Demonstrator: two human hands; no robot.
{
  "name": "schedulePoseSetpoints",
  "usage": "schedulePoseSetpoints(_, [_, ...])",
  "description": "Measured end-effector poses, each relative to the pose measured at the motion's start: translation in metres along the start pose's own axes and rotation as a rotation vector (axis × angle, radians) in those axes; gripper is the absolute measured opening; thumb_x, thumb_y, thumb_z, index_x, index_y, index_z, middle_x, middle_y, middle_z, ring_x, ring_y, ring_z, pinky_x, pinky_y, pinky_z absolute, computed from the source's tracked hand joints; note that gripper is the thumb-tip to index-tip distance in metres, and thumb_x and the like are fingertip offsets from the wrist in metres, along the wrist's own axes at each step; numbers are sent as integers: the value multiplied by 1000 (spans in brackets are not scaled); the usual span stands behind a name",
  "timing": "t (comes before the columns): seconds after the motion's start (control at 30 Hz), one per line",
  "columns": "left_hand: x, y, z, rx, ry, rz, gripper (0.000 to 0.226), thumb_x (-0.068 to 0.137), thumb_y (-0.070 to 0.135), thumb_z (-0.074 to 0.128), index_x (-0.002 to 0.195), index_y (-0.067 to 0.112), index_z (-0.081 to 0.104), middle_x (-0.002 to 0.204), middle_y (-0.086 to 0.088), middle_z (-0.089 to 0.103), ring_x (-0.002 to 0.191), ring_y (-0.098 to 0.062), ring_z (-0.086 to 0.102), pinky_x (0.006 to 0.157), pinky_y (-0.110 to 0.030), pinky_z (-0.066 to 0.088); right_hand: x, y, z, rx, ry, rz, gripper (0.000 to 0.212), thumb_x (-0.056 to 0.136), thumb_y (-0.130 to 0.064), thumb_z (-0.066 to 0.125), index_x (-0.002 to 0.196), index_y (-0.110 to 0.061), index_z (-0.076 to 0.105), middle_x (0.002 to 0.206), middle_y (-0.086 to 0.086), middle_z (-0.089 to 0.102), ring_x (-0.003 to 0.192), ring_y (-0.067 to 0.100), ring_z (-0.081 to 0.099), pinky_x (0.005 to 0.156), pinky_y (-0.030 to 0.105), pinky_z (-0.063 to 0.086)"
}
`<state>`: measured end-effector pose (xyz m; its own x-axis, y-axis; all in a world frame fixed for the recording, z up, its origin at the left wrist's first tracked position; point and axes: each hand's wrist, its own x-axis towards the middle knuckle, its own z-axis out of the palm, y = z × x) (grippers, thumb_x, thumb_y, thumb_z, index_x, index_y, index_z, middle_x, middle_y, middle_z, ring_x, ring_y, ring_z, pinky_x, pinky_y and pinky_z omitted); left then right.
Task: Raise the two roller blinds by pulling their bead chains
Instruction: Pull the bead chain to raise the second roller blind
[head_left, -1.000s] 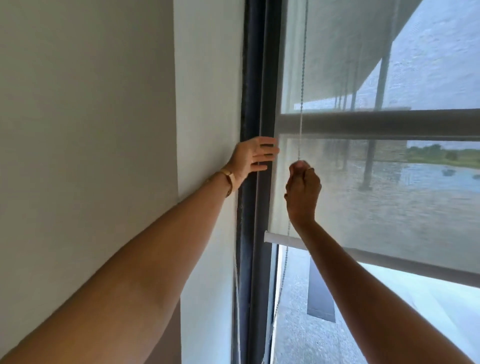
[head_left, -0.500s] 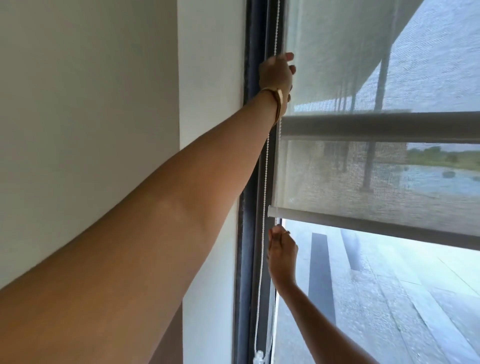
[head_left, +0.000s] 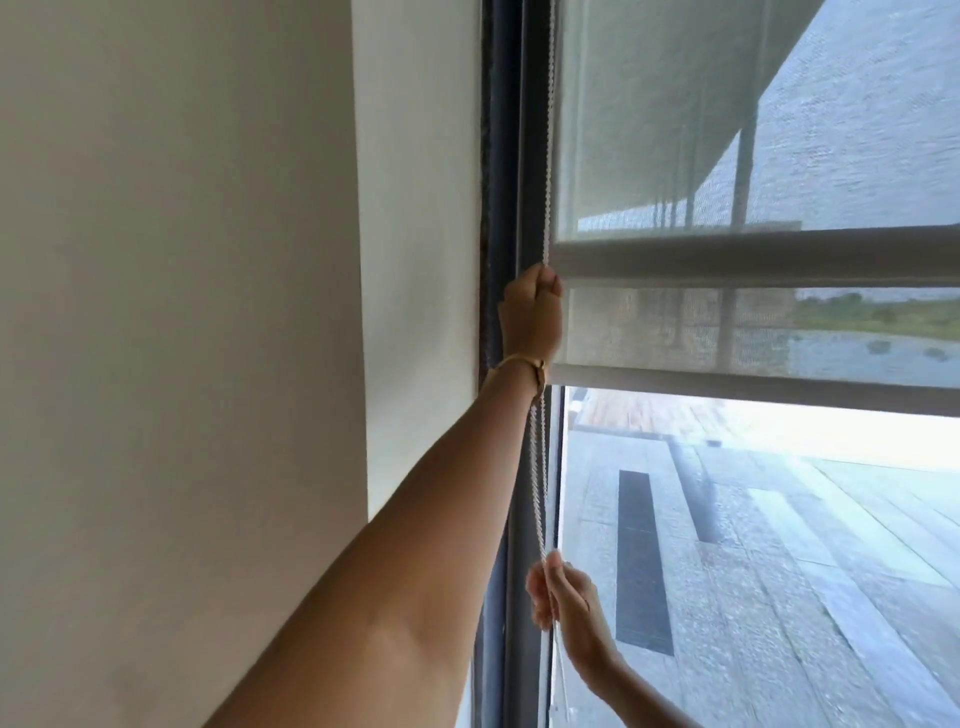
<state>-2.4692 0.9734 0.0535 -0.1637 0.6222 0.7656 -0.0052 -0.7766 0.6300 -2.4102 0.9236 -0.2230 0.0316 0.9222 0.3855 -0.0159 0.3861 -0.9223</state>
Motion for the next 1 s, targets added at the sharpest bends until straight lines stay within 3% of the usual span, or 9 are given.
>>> schedulePoseSetpoints(0.1, [-20, -18, 4, -43, -22, -37, 21, 68, 11, 32, 50, 21, 36, 50, 5, 31, 51, -11, 29, 53, -29, 23, 16, -15, -5, -69, -17, 79, 75, 76, -73, 31, 81, -10, 71, 70, 7, 71, 69, 23, 66, 65, 31, 50])
schedulePoseSetpoints(0.17, [-34, -27, 7, -66, -46, -71, 24, 68, 9, 32, 50, 23, 37, 50, 4, 32, 52, -13, 29, 53, -30, 22, 34, -38, -6, -88, -24, 84, 82, 74, -82, 25, 89, -17, 72, 84, 4, 76, 83, 19, 71, 75, 32, 54])
schedulePoseSetpoints(0.3, [-59, -38, 2, -53, -60, -116, 32, 79, 4, 32, 53, 22, 36, 51, 4, 31, 52, -10, 29, 53, -27, 24, 75, -108, -11, 29, 35, 21, 66, 94, -56, 8, 87, -21, 64, 80, -4, 71, 83, 15, 64, 72, 30, 47])
schedulePoseSetpoints(0.43, [-76, -59, -17, 7, -65, -158, 34, 86, 4, 34, 57, 20, 39, 53, 4, 36, 53, -12, 32, 52, -27, 27, 111, -173, -22, 78, -3, -25, 61, 97, -51, 14, 98, -14, 63, 96, 4, 67, 92, 20, 63, 76, 32, 50])
schedulePoseSetpoints(0.53, [-85, -73, -29, 60, -46, -162, 27, 77, 7, 32, 54, 21, 37, 51, 4, 33, 53, -17, 30, 53, -32, 24, 131, -210, -17, 55, -75, -66, 60, 99, -47, 16, 112, -8, 59, 102, 4, 67, 99, 23, 64, 88, 36, 51])
schedulePoseSetpoints(0.73, [-99, -89, -46, 154, -24, -176, 23, 72, 11, 30, 53, 21, 38, 46, 7, 36, 51, -16, 31, 55, -32, 28, 145, -265, 17, 118, -211, -106, 58, 99, -49, 18, 126, -8, 49, 118, 12, 61, 104, 28, 61, 93, 42, 48])
schedulePoseSetpoints(0.8, [-106, -91, -46, 154, -35, -170, 22, 69, 9, 29, 53, 20, 38, 48, 7, 36, 53, -17, 32, 55, -34, 28, 150, -282, 27, 124, -228, -112, 58, 100, -46, 17, 132, -7, 45, 116, 11, 61, 102, 27, 61, 88, 40, 50])
schedulePoseSetpoints(0.87, [-113, -92, -46, 166, -48, -170, 22, 68, 8, 28, 53, 20, 37, 51, 3, 35, 54, -18, 33, 56, -34, 29, 152, -295, 34, 138, -177, -118, 50, 102, -38, 19, 128, -8, 48, 103, 8, 64, 86, 22, 64, 73, 33, 52])
schedulePoseSetpoints(1.0, [-120, -99, -49, 200, -67, -180, 22, 68, 6, 28, 53, 20, 36, 52, 3, 34, 54, -16, 32, 56, -33, 28, 156, -286, 40, 83, -27, -195, 35, 100, -11, 23, 90, -13, 57, 62, 0, 47, 36, 3, 35, 37, 16, 27])
